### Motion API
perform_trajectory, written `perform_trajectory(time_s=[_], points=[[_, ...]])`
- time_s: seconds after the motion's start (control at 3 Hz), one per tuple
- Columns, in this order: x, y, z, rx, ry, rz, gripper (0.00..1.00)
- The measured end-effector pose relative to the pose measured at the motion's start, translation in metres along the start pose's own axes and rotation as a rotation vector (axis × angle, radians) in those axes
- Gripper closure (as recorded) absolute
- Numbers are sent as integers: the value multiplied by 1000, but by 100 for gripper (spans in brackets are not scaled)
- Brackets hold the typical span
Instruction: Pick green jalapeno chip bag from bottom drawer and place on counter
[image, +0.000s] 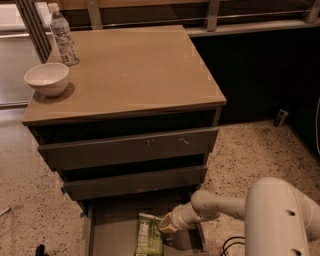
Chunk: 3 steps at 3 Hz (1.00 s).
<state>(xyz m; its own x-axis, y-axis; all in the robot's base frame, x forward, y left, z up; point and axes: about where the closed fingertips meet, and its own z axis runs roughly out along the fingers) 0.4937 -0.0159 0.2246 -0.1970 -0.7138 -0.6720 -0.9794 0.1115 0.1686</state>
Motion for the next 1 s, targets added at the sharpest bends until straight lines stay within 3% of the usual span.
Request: perform_trajectory(time_s=[0.33, 0.67, 1.0], points=[[11, 4, -4, 8, 30, 10, 82], [27, 3, -3, 19, 68, 26, 51], [37, -1, -4, 28, 78, 37, 28]])
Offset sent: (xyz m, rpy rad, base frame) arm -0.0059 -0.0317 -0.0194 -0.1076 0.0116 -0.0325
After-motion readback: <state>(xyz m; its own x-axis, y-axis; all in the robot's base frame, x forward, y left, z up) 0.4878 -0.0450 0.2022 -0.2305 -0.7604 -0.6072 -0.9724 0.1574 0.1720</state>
